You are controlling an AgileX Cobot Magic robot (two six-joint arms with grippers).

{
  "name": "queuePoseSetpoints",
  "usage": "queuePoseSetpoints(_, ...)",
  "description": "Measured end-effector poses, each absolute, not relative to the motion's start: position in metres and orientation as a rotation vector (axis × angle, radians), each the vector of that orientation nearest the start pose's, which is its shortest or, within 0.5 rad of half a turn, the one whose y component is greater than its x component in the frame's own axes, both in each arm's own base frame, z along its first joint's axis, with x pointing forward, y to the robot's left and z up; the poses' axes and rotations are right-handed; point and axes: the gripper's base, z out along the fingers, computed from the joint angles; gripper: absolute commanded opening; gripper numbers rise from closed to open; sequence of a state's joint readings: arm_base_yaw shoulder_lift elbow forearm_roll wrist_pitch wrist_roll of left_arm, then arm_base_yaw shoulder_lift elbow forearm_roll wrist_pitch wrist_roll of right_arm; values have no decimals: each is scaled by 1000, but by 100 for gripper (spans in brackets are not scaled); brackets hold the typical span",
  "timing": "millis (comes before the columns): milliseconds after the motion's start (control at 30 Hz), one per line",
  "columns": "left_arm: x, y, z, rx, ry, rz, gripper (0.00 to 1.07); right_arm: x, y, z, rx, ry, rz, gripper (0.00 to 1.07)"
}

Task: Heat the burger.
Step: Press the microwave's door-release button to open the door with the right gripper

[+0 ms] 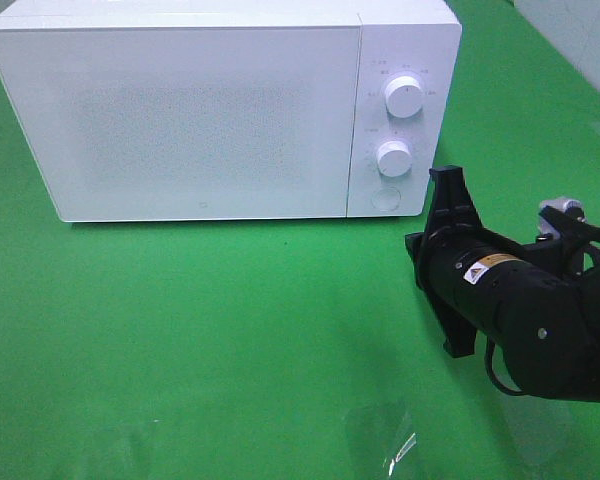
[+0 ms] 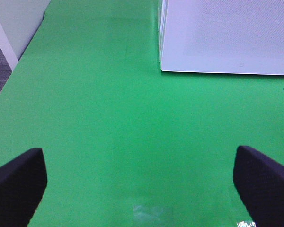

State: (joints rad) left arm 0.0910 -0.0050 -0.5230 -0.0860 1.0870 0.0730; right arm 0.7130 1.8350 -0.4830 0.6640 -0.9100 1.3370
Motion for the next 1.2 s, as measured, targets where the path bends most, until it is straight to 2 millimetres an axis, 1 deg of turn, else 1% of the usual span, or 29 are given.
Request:
queuePoseSetpoints(67, -9, -8, 282, -12, 2040, 0, 100, 242, 150, 116, 1381, 1651, 1066, 0)
queuePoseSetpoints(100, -9, -8, 282, -12, 2040, 0, 100, 248, 151, 114, 1386, 1647, 1077, 0)
queuePoseSetpoints(133, -9, -8, 282, -12, 2040, 0, 100, 248, 151, 114, 1386, 1647, 1077, 0)
queuePoseSetpoints(167, -9, -8, 282, -12, 2040, 0, 100, 255, 150, 112, 1404, 1635, 1097, 0)
queuePoseSetpoints(200, -9, -8, 282, -12, 2040, 0, 100, 255, 150, 112, 1404, 1635, 1097, 0)
queuePoseSetpoints(233, -9, -8, 282, -12, 2040, 0, 100, 263, 149, 111, 1413, 1625, 1116, 0)
queuePoseSetpoints(267, -9, -8, 282, -12, 2040, 0, 100, 263, 149, 111, 1413, 1625, 1116, 0)
queuePoseSetpoints(333, -9, -8, 282, -12, 2040, 0, 100, 279, 147, 111, 1432, 1593, 1158, 0)
queuePoseSetpoints(400, -9, -8, 282, -12, 2040, 0, 100, 279, 147, 111, 1432, 1593, 1158, 0)
queuePoseSetpoints(467, -9, -8, 282, -12, 2040, 0, 100, 291, 147, 109, 1430, 1590, 1166, 0)
queuePoseSetpoints(567, -9, -8, 282, -12, 2040, 0, 100, 295, 147, 109, 1436, 1585, 1170, 0)
queuePoseSetpoints(600, -9, -8, 282, -12, 2040, 0, 100, 300, 147, 108, 1450, 1573, 1175, 0)
queuePoseSetpoints(700, -9, -8, 282, -12, 2040, 0, 100, 304, 147, 106, 1464, 1565, 1180, 0)
queuePoseSetpoints(833, -9, -8, 282, -12, 2040, 0, 100, 314, 149, 99, 1493, 1561, 1178, 0)
queuePoseSetpoints(967, -9, -8, 282, -12, 2040, 0, 100, 319, 152, 93, 1504, 1563, 1180, 0)
queuePoseSetpoints(1200, -9, -8, 282, -12, 2040, 0, 100, 326, 157, 89, 1517, 1549, 1193, 0)
